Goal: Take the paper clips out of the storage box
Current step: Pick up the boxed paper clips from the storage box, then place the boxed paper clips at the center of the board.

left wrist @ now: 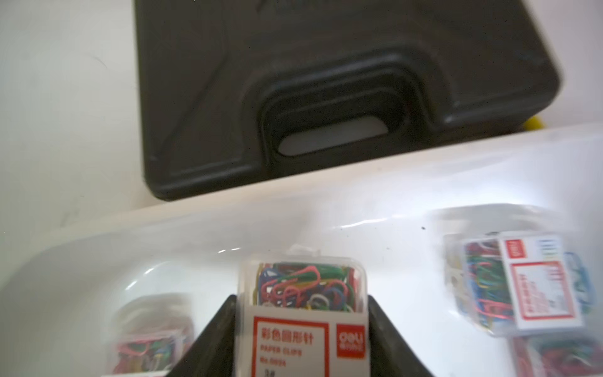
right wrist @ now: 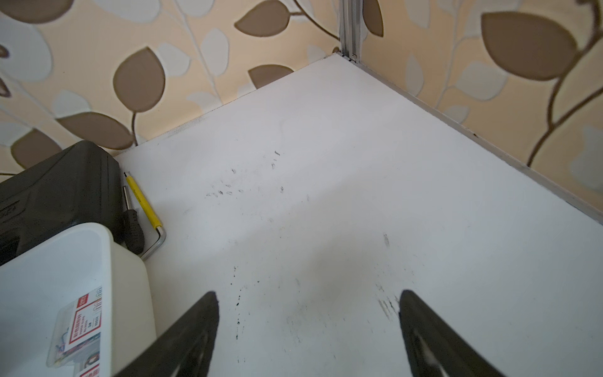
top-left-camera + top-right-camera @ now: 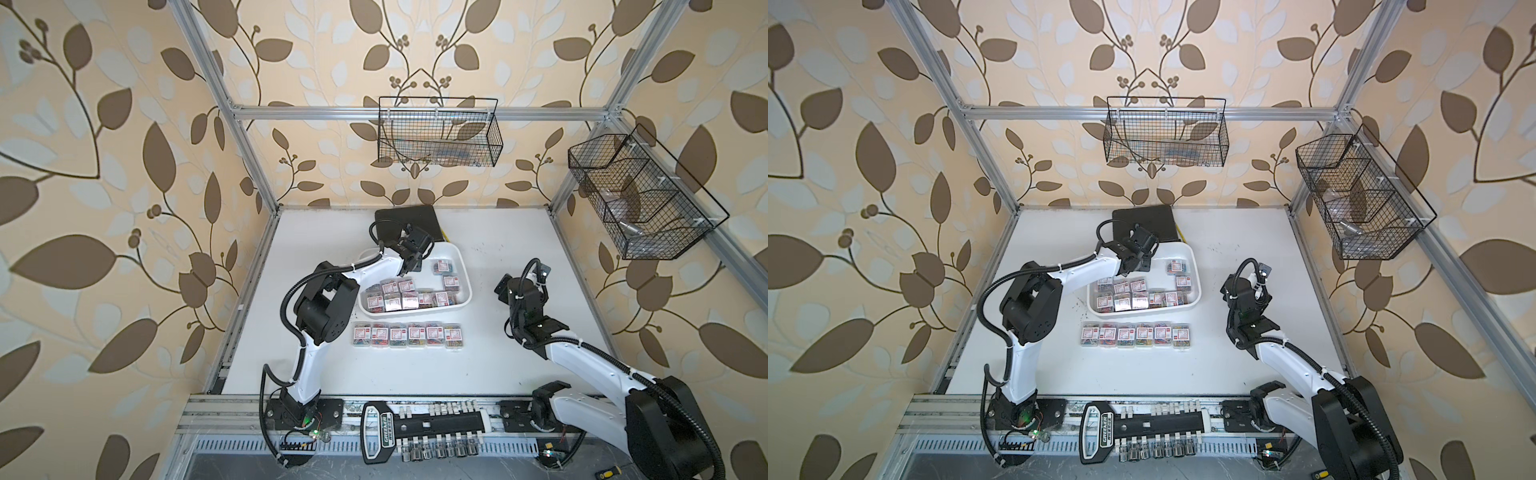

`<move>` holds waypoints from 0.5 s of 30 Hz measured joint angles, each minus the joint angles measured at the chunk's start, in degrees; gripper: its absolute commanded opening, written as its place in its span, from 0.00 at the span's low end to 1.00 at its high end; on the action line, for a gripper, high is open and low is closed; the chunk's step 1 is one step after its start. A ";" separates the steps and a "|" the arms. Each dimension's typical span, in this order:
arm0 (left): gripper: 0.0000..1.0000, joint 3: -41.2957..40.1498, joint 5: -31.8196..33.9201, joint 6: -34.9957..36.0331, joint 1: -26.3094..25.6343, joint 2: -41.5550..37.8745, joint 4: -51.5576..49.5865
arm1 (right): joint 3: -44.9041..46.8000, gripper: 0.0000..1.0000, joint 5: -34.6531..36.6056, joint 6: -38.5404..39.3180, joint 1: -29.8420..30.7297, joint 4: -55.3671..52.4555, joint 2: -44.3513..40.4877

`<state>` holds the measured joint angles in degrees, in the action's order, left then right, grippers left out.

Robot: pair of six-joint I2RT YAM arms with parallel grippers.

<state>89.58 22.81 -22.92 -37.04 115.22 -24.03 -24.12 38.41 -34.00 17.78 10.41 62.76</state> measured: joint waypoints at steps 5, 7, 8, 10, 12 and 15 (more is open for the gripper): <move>0.40 -6.58 2.58 1.18 0.00 -12.50 0.17 | 0.00 0.87 0.00 0.00 0.00 -0.02 0.00; 0.38 -9.81 4.44 1.55 0.00 -16.98 -0.02 | 0.00 0.87 0.00 0.00 0.00 -0.04 0.00; 0.38 -11.72 5.68 1.64 0.00 -19.21 -0.15 | 0.00 0.87 0.00 0.00 0.00 -0.04 0.00; 0.37 -15.30 7.96 1.68 0.00 -22.84 -0.50 | 0.00 0.87 0.00 0.00 0.00 -0.04 0.00; 0.36 -19.91 10.69 1.49 0.04 -26.80 -1.55 | 0.00 0.87 0.00 0.00 0.00 -0.07 0.00; 0.36 -26.64 13.66 0.09 0.70 -32.13 -3.76 | 0.00 0.87 0.00 0.00 0.00 -0.07 0.00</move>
<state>62.94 36.47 -22.83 -36.34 83.09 -27.79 -24.12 38.41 -34.00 17.78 10.35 62.76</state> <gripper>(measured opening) 0.548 0.868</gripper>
